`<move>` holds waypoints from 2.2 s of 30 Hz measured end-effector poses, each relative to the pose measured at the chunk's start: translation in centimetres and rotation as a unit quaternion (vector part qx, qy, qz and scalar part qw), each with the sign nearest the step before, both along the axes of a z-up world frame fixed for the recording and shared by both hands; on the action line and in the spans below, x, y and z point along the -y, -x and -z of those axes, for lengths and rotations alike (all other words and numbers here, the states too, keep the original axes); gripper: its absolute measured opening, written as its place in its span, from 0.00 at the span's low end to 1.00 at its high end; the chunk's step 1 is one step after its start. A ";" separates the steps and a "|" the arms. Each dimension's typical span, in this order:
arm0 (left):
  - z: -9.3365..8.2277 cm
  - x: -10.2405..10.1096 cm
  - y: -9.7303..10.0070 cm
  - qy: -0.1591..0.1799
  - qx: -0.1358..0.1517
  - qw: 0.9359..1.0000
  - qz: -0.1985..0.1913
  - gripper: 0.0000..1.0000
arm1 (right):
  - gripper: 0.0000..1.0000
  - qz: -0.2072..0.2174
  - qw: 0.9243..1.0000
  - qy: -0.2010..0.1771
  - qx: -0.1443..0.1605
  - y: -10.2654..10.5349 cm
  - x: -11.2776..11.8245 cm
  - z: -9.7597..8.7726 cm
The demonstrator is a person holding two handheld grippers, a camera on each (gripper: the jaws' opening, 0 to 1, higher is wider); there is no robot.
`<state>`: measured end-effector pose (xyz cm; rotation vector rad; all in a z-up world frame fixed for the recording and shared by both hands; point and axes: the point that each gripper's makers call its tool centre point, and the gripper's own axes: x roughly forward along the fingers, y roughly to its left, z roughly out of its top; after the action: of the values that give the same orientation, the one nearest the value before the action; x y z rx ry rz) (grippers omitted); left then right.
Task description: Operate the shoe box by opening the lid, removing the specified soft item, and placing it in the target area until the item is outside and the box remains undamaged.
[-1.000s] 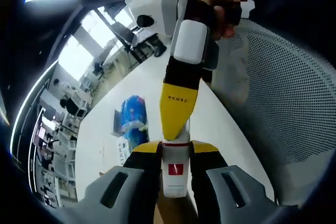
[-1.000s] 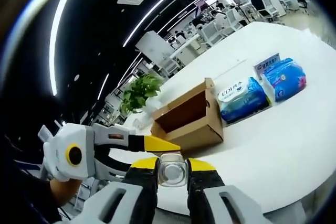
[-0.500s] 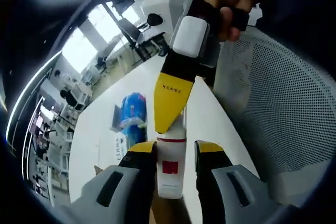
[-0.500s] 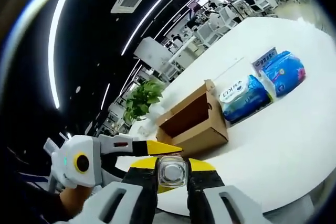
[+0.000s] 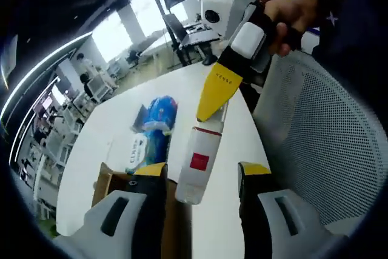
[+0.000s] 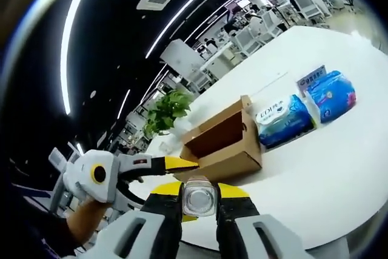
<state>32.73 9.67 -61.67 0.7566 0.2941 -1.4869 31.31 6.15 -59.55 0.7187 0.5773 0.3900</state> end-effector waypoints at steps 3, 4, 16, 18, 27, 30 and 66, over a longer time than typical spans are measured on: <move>-0.2 -0.8 -0.5 0.009 -0.012 0.999 -0.029 0.53 | 0.16 -0.013 1.000 0.023 0.011 0.0 0.1 -0.2; -0.3 -1.0 -0.5 0.017 -0.022 0.999 -0.039 0.54 | 0.16 -0.018 0.999 0.033 0.016 0.0 0.2 -0.2; -1.0 -3.6 -1.3 0.057 -0.068 0.990 -0.110 0.64 | 0.16 -0.072 0.993 0.083 0.047 -0.3 0.5 -1.8; -1.2 -3.9 -1.5 0.065 -0.074 0.988 -0.122 0.67 | 0.16 -0.078 0.992 0.088 0.051 -0.5 0.7 -2.1; -1.7 -5.4 -1.7 0.085 -0.080 0.979 -0.165 0.74 | 0.16 -0.142 0.976 0.146 0.081 -1.3 1.6 -3.5; -1.6 -6.0 -1.6 0.091 -0.083 0.975 -0.183 0.76 | 0.16 -0.156 0.972 0.154 0.089 -1.7 1.9 -4.0; -2.7 -12.2 0.4 0.151 -0.092 0.940 -0.292 0.90 | 0.16 -0.336 0.855 0.351 0.179 -6.2 5.2 -8.7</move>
<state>32.31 21.91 -58.96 0.2438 0.3814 -0.9993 37.49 0.96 -50.82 -0.2936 0.5475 0.8797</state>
